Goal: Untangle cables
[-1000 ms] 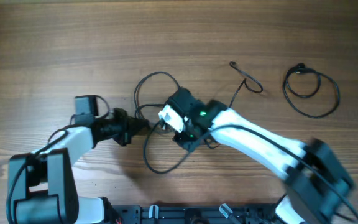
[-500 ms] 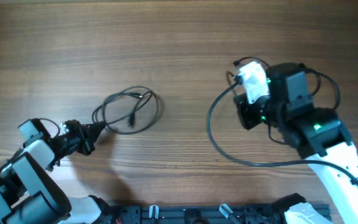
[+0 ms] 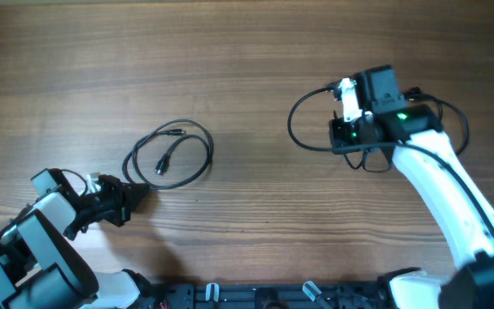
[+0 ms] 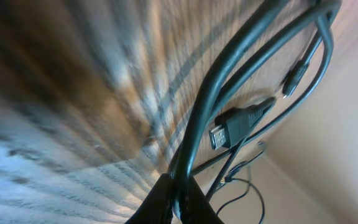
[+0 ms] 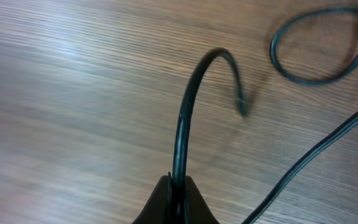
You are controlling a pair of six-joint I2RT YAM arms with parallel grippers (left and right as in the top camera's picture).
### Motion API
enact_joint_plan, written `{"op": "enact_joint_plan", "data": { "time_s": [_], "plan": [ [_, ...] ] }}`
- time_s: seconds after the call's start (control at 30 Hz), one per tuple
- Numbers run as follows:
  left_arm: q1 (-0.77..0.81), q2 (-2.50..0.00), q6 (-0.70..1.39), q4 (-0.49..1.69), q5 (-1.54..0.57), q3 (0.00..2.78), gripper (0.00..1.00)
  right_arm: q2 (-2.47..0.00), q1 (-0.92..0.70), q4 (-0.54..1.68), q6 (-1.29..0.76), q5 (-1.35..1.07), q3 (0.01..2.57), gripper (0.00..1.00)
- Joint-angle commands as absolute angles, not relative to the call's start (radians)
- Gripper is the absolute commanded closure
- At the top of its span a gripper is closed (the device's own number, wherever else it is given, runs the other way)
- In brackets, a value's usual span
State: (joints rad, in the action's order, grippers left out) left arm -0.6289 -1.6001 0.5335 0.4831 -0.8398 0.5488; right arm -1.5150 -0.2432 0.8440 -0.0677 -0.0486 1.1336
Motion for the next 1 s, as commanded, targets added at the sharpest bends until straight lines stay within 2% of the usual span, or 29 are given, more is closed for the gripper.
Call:
{"op": "enact_joint_plan", "data": {
  "time_s": [0.0,0.13,0.27,0.33,0.37,0.4,0.43,0.47,0.5,0.57,0.63,0.67,0.7,0.83,0.97],
  "plan": [
    [-0.538,-1.608,0.474,0.475,-0.805,0.548,0.92,-1.631,-0.23,0.825,-0.129,0.121,1.137,0.96],
    [-0.365,-1.608,0.482,0.403,-0.775,0.548,0.93,-1.738,-0.19,0.735,-0.16,0.149,1.137,0.96],
    [-0.16,-1.608,0.586,0.301,-0.774,0.548,0.92,-1.814,-0.113,0.665,-0.216,0.15,1.137,0.96],
    [-0.065,-1.608,0.626,0.234,-0.758,0.548,0.93,-1.839,-0.081,0.646,-0.221,0.057,1.137,0.95],
    [-0.028,-1.608,0.649,0.203,-0.734,0.548,0.92,-1.845,-0.077,0.648,-0.213,-0.031,1.137,0.75],
    [0.008,-1.608,0.675,0.168,-0.707,0.548,0.9,-1.848,-0.08,0.656,-0.127,-0.111,1.137,0.42],
    [0.021,-1.608,0.689,0.154,-0.705,0.548,0.9,-1.848,-0.081,0.658,-0.106,-0.113,1.137,0.34],
    [0.028,-1.608,0.694,0.147,-0.706,0.548,0.86,-1.848,-0.081,0.658,-0.107,-0.113,1.137,0.32],
    [0.034,-1.608,0.697,0.144,-0.712,0.548,0.76,-1.848,-0.081,0.655,-0.107,-0.116,1.137,0.32],
    [0.035,-1.608,0.692,0.146,-0.722,0.549,0.48,-1.84,-0.084,0.659,-0.107,-0.187,1.151,0.32],
    [0.035,-1.608,0.681,0.145,-0.758,0.559,0.15,-1.807,-0.106,0.661,-0.108,-0.211,1.17,0.32],
    [0.035,-1.608,0.681,0.145,-0.783,0.568,0.04,-1.787,-0.12,0.666,-0.109,-0.213,1.177,0.31],
    [0.035,-1.607,0.681,0.145,-0.813,0.578,0.0,-1.773,-0.13,0.667,-0.108,-0.226,1.179,0.31],
    [0.035,-1.584,0.659,0.139,-0.86,0.614,0.0,-1.73,-0.244,0.635,-0.102,-0.435,1.178,0.3],
    [0.035,-1.574,0.662,0.123,-0.879,0.618,0.0,-1.74,-0.414,0.596,-0.082,-0.405,1.176,0.29]
  ]
}}
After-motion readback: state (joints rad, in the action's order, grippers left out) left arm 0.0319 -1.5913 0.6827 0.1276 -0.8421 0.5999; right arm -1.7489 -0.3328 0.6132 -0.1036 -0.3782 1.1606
